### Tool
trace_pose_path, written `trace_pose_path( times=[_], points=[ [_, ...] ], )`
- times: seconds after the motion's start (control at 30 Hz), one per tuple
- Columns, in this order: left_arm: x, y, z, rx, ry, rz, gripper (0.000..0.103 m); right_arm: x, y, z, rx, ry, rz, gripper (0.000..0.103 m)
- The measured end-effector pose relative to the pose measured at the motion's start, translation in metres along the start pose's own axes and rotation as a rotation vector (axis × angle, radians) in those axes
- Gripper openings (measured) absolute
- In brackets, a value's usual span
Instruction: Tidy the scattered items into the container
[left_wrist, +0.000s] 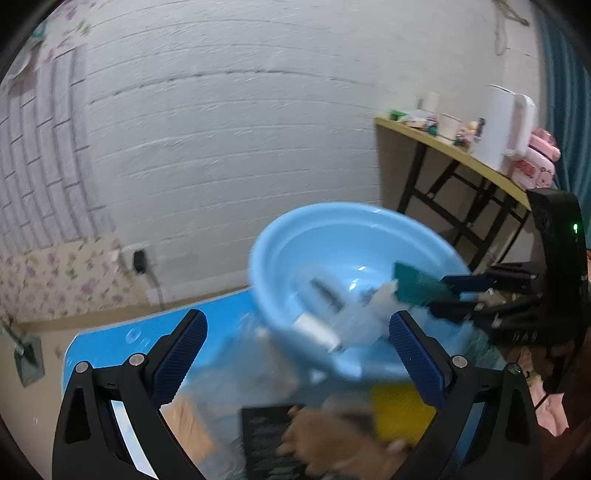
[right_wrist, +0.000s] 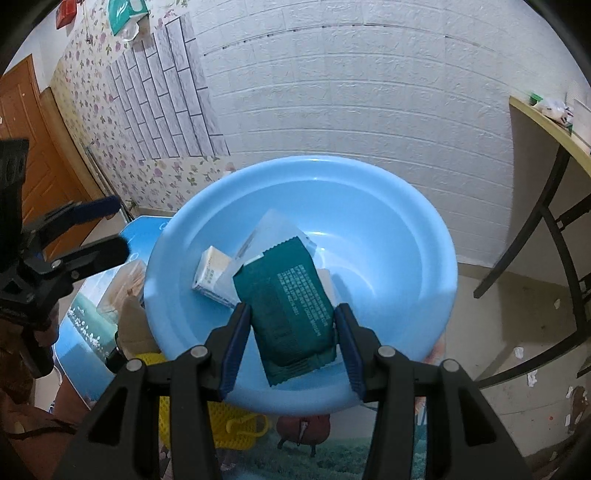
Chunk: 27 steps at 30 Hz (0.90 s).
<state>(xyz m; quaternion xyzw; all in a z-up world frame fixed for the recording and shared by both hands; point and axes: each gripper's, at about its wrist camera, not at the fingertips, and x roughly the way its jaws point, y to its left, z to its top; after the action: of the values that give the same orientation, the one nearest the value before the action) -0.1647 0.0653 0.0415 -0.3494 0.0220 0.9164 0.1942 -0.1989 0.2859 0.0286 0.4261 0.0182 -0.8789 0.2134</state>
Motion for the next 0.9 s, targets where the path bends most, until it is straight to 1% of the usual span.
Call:
trace_pose_path(
  times=[0.13,0.23,0.43,0.8,0.87,0.9],
  points=[
    [-0.013,0.025,-0.024,-0.060,0.038,0.037,0.100,0.002,-0.002,-0.003,0.009,0.006,-0.001,0.046],
    [-0.023,0.044,-0.044,-0.095,0.064,0.081,0.100,0.001,-0.001,-0.003,0.009,0.006,-0.003,0.046],
    [-0.024,0.074,-0.074,-0.147,0.118,0.151,0.100,0.001,0.003,-0.003,0.006,0.012,-0.012,0.046],
    [0.003,0.077,-0.093,-0.204,0.170,0.162,0.100,0.003,0.012,-0.003,-0.002,0.033,-0.049,0.046],
    [0.009,0.080,-0.094,-0.217,0.181,0.172,0.097,0.004,0.013,-0.002,-0.004,0.036,-0.052,0.046],
    [0.013,0.081,-0.094,-0.227,0.186,0.173,0.093,0.004,0.013,-0.002,-0.005,0.037,-0.052,0.046]
  ],
)
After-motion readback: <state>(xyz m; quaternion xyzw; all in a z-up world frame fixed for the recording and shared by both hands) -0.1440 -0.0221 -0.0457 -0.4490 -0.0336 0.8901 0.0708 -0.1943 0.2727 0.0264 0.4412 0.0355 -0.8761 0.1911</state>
